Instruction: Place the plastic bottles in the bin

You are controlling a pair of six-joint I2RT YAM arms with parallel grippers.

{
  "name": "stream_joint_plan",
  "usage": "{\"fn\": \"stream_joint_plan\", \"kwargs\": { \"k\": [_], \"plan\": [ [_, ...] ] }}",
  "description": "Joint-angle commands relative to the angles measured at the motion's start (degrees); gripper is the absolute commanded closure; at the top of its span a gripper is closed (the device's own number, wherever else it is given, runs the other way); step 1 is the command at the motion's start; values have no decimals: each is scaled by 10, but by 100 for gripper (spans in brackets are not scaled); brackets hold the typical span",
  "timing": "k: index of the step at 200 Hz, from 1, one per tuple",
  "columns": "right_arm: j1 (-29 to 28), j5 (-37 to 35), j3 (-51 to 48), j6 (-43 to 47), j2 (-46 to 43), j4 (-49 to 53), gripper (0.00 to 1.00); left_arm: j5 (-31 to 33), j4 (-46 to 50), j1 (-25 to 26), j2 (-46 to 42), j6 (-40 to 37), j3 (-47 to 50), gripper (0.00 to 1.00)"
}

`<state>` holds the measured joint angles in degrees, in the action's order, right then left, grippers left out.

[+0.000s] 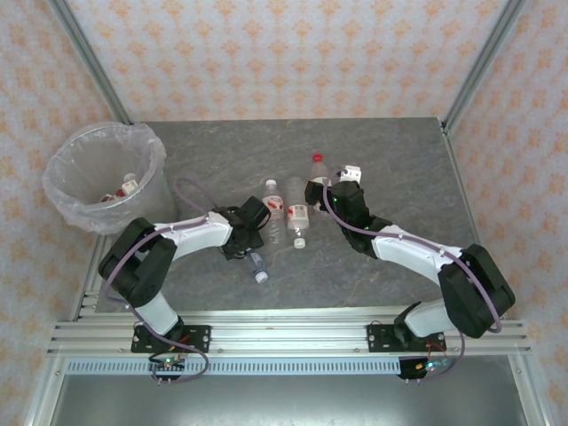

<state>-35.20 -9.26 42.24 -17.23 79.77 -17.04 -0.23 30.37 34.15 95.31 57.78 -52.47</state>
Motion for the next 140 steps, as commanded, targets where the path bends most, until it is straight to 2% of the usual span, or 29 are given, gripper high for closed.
{"fn": "stream_joint_plan", "kwargs": {
  "k": [1,140],
  "plan": [
    [1,-15,6,-8,-8,9,1,9,-19,6,13,-19,-4,41],
    [1,-14,7,-14,-2,-12,1,73,12,18,-101,-72,-18,57]
  ]
}}
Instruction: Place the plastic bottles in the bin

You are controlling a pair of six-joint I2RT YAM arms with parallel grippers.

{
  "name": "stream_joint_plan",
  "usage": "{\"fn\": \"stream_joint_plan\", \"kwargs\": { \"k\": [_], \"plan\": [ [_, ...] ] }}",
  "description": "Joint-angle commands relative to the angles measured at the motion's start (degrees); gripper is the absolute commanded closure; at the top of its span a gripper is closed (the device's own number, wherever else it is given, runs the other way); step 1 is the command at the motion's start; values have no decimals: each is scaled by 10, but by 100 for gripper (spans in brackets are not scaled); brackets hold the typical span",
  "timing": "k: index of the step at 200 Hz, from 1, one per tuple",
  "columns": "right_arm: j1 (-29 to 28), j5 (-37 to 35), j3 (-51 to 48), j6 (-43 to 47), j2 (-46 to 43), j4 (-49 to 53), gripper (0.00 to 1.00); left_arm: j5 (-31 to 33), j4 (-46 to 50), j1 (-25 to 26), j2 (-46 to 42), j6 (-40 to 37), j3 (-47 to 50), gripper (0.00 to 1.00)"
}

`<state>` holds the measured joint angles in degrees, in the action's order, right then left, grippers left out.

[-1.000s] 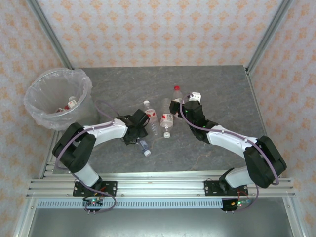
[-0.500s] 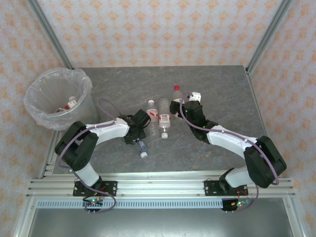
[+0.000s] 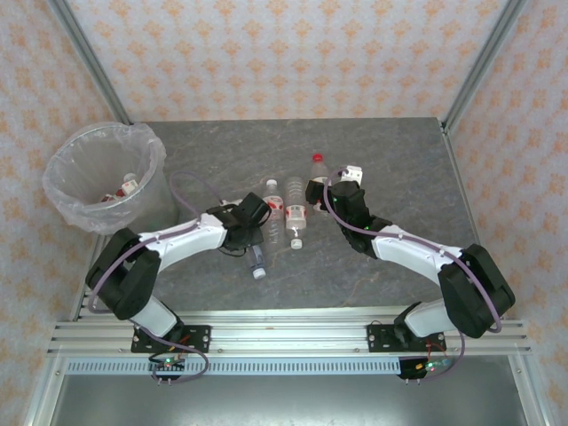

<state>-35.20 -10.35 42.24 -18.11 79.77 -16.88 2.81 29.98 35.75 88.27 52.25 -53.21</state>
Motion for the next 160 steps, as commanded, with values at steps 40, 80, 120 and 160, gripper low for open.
{"fn": "stream_joint_plan", "kwargs": {
  "k": [40,80,120,160],
  "plan": [
    [1,95,0,20,-6,-54,1,46,32,3,-57,-31,-31,57],
    [0,150,7,35,-6,-64,1,51,48,2,-64,-57,-63,58],
    [-10,193,14,58,-6,-73,1,62,58,0,-79,-89,-95,58],
    [-24,203,25,76,-2,-72,1,76,50,-17,-103,-97,-115,59]
  ]
}}
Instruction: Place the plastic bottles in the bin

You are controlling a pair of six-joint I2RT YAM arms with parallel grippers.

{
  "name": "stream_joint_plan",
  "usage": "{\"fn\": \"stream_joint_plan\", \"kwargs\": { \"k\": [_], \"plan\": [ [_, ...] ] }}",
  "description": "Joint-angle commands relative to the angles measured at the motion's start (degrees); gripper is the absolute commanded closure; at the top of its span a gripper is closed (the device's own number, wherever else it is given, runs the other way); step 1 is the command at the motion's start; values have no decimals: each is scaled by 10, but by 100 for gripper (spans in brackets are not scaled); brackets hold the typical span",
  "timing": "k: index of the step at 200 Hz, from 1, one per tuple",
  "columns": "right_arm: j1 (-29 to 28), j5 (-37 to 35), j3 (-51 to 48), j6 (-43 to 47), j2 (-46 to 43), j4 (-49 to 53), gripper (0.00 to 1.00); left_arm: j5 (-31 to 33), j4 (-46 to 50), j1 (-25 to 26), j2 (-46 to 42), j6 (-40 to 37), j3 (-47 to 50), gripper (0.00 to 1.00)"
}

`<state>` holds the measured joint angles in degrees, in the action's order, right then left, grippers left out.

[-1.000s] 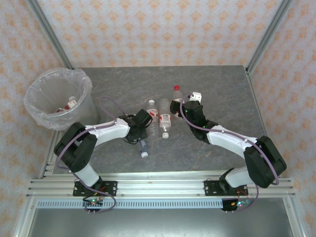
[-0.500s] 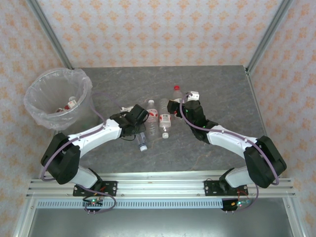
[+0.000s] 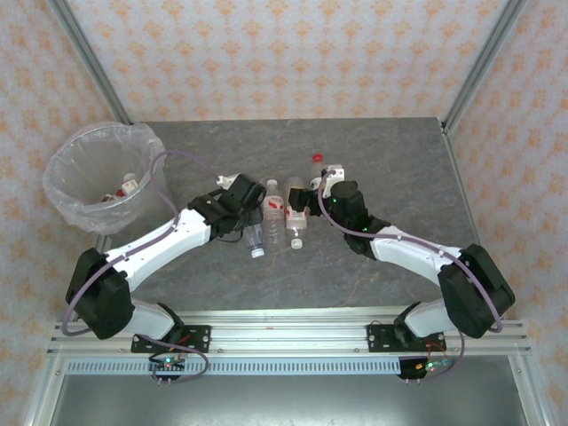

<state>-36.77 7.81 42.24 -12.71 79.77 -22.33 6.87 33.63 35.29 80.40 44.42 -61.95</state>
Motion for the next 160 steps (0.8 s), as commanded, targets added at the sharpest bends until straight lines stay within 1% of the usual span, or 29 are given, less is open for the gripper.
{"fn": "stream_joint_plan", "kwargs": {
  "k": [1,32,114,145,160],
  "plan": [
    [-8,22,25,22,-2,-18,1,36,14,-13,-25,-19,-28,59],
    [-20,29,36,34,-1,-15,1,55,3,-29,-53,-32,-43,59],
    [-38,48,59,48,-2,-2,1,68,-13,-66,-118,-90,-72,61],
    [-39,53,66,47,-1,-2,1,128,-19,-67,-131,-110,-97,62],
    [-39,55,69,45,-1,-2,1,140,-29,-68,-135,-122,-111,62]
  ]
}}
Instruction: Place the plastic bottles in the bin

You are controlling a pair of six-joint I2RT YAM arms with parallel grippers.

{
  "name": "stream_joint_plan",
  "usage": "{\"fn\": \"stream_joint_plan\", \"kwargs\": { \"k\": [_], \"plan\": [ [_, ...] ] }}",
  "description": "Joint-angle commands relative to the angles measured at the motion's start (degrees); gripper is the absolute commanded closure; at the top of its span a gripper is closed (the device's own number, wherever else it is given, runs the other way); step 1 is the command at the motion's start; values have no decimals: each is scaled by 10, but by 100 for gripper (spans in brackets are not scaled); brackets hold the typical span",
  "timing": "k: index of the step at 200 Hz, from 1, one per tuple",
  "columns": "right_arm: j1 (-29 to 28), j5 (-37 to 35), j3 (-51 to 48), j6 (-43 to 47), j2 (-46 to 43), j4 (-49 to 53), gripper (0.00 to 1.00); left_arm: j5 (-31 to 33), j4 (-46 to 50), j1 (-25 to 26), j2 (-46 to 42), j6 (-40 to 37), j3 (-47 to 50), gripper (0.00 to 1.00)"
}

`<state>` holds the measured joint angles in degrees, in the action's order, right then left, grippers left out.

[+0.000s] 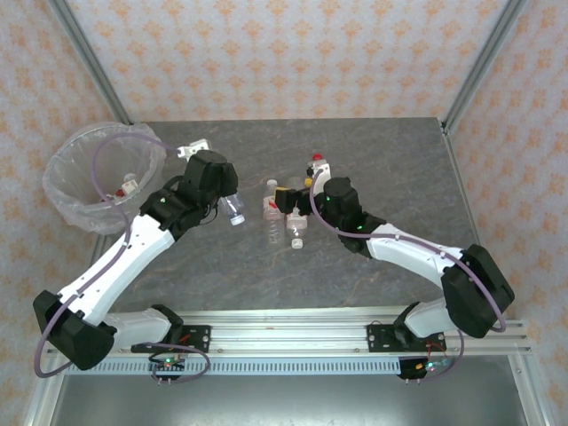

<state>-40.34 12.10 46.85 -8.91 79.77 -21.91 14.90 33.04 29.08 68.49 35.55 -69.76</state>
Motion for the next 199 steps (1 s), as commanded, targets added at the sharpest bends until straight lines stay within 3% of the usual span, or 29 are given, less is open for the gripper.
{"fn": "stream_joint_plan", "kwargs": {
  "k": [1,110,199],
  "plan": [
    [-4,12,23,7,-1,-6,1,59,-24,-7,-16,-34,-34,62],
    [-5,7,25,9,-9,3,1,127,-88,-33,-20,-175,-146,62],
    [-5,7,29,13,-15,11,1,164,-6,-144,13,-203,-244,61]
  ]
}}
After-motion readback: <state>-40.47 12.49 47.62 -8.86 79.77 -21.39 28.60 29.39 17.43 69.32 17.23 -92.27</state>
